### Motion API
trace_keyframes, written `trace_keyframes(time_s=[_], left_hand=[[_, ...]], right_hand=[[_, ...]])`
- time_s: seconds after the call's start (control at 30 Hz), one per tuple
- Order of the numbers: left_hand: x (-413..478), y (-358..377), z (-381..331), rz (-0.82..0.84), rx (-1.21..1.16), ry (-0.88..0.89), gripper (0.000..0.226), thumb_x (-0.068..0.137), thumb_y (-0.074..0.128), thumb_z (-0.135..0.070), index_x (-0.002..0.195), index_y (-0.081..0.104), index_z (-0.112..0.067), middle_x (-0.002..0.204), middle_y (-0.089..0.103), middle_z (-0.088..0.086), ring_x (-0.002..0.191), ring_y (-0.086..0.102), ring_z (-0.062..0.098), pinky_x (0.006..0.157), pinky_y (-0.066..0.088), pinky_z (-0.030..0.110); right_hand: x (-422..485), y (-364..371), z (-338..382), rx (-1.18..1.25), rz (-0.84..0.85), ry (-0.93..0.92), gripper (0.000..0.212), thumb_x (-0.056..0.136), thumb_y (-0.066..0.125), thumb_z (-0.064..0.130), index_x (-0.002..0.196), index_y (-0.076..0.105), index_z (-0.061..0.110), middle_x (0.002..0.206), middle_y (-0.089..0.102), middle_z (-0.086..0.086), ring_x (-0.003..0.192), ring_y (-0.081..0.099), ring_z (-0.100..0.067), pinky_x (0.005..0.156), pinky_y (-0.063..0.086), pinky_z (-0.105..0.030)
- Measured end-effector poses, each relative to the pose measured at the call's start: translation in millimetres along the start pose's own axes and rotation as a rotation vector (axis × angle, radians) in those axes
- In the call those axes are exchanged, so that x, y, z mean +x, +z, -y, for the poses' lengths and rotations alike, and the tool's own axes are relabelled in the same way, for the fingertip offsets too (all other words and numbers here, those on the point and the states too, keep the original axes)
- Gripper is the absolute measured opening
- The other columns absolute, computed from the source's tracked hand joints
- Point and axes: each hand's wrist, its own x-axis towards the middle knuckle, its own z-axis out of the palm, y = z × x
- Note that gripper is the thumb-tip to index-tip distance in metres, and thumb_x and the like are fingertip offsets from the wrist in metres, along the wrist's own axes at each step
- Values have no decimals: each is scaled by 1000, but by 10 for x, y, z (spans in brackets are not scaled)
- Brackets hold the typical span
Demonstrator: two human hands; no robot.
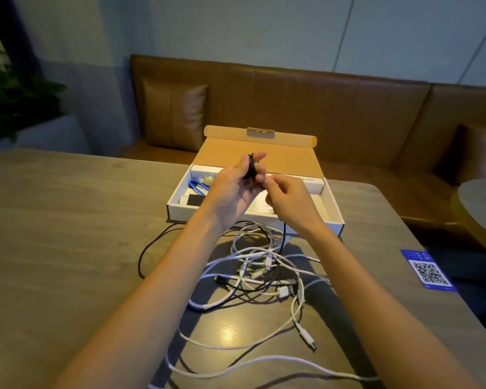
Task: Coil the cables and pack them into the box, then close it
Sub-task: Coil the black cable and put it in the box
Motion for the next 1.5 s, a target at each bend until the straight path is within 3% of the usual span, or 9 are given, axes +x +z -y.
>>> trace_keyframes(time_s=[0.13, 0.27, 0.4, 0.67, 0.8, 0.93, 1.17, 1.3, 1.5], left_hand=[[79, -175, -2, -157, 553, 174, 32, 108, 39, -19, 129, 60, -8, 107, 75, 9, 99, 73, 19, 89, 57, 28], [62, -386, -55, -149, 1269, 352, 28, 107, 43, -20, 126, 62, -12, 96, 73, -4, 87, 70, 5, 82, 52, 17], [15, -503, -245, -28, 1585, 241, 23, 107, 42, -19, 111, 65, -17, 83, 64, -4, 74, 57, 10, 68, 43, 27], [-208, -66, -409, 341, 588, -110, 34, 105, 38, -23, 101, 67, -6, 63, 44, 0, 61, 41, 12, 65, 46, 24], [-161, 7, -195, 263, 113, -2, 35, 107, 33, -20, 121, 60, -1, 71, 54, 1, 64, 48, 11, 84, 52, 30], [-71, -77, -144, 13, 348, 129, 32, 108, 36, -18, 128, 58, -5, 87, 70, 6, 86, 69, 19, 103, 50, 37], [-53, -267, -158, 1, 1448, 330, 26, 107, 42, -17, 114, 67, -14, 82, 69, 3, 72, 62, 6, 68, 49, 19], [-71, -260, -233, 83, 1437, 168, 32, 108, 37, -21, 96, 67, -19, 68, 57, -2, 65, 49, 11, 67, 42, 32], [-179, -104, -422, 340, 746, -153, 35, 108, 35, -25, 99, 64, -7, 63, 49, 1, 64, 40, 21, 66, 50, 23]], right_hand=[[-88, 19, 54, -138, 209, 119, 27, 100, 49, 28, 88, 72, 19, 59, 59, 7, 49, 50, -5, 55, 45, -31], [-127, -34, 184, -313, 387, 69, 24, 97, 58, 35, 92, 76, 21, 72, 67, 8, 67, 59, -12, 64, 48, -34], [-79, -263, 321, -262, 314, -24, 17, 98, 61, 32, 96, 76, 23, 77, 70, 2, 66, 57, -12, 60, 40, -23], [-11, -422, 315, 1, -48, -187, 16, 99, 62, 29, 94, 74, 21, 68, 62, 18, 64, 51, -2, 57, 40, -21], [-73, -229, 256, -68, 90, -74, 31, 104, 50, 23, 79, 68, 24, 63, 58, 11, 55, 49, -1, 57, 38, -24], [-118, -64, 247, -312, 336, -36, 28, 102, 50, 25, 91, 74, 16, 76, 70, -5, 68, 63, -17, 64, 47, -35], [-140, -186, 355, -363, 308, -92, 20, 95, 62, 31, 89, 78, 20, 64, 66, 2, 53, 49, -9, 52, 33, -22], [-57, -346, 323, -240, 183, -123, 14, 92, 70, 34, 87, 75, 23, 65, 64, 9, 57, 51, -3, 54, 36, -18], [-9, -439, 288, 103, 4, -144, 14, 86, 78, 29, 85, 68, 18, 67, 63, -3, 60, 50, -10, 54, 40, -28]])
